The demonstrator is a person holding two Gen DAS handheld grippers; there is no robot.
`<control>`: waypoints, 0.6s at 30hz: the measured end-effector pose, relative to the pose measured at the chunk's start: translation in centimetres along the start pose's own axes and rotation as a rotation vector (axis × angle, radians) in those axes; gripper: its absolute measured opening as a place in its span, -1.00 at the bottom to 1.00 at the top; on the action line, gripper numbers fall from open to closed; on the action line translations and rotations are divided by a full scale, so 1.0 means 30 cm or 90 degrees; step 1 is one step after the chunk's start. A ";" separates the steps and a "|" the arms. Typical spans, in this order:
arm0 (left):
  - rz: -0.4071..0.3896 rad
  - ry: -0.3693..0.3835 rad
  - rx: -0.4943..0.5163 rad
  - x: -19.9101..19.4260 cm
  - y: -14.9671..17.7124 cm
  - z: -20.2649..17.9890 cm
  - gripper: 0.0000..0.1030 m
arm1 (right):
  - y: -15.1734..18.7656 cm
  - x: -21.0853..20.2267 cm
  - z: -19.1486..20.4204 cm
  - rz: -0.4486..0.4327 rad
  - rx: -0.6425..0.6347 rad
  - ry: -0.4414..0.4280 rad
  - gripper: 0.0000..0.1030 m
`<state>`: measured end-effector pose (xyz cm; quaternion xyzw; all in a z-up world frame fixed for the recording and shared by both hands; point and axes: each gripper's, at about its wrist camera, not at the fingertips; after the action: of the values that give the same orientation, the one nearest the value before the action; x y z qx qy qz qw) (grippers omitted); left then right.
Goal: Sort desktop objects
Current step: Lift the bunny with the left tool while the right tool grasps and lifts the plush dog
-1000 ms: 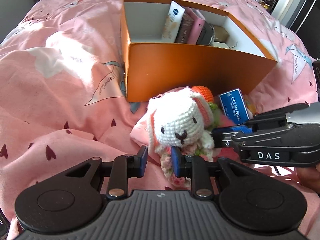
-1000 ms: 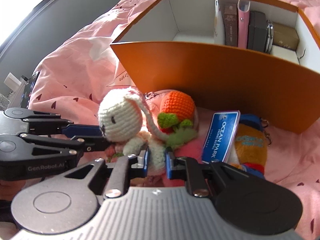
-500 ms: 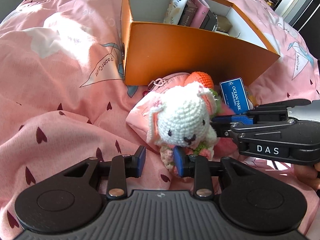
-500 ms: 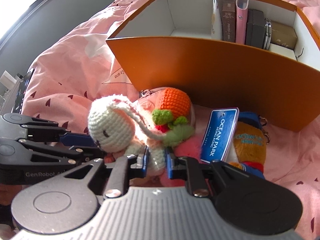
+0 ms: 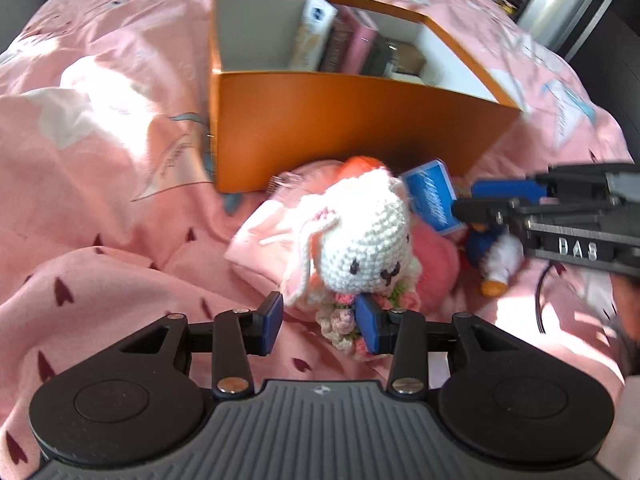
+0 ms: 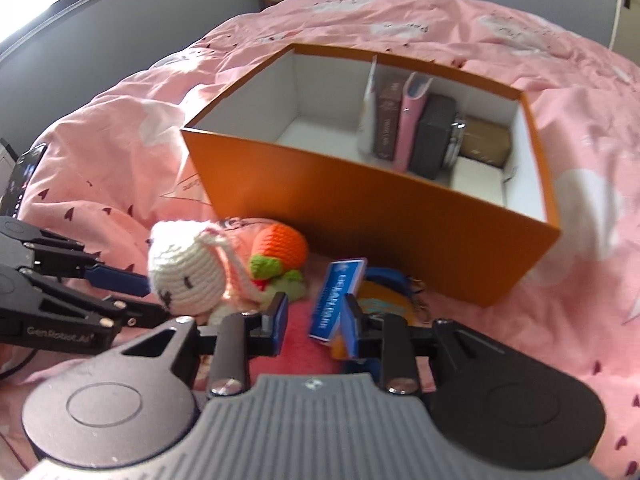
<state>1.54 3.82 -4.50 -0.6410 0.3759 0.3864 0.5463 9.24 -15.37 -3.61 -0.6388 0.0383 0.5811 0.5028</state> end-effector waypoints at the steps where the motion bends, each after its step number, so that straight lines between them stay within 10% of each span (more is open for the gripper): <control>1: 0.002 0.004 0.006 -0.001 0.003 -0.006 -0.10 | 0.003 -0.007 -0.008 -0.001 -0.001 0.010 -0.36; 18: -0.027 0.062 -0.001 -0.016 -0.015 -0.042 -0.05 | 0.071 0.043 -0.067 0.079 -0.019 0.044 0.02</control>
<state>1.86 2.64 -3.74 -0.6672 0.3884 0.3434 0.5349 9.72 -17.10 -6.24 -0.6622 0.0864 0.5893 0.4547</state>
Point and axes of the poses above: each gripper's, at about its wrist camera, not at the fingertips, and x roughly the way its jaws point, z to its left, y to its underside, and after that the axes turned 5 degrees about -y, right-handed
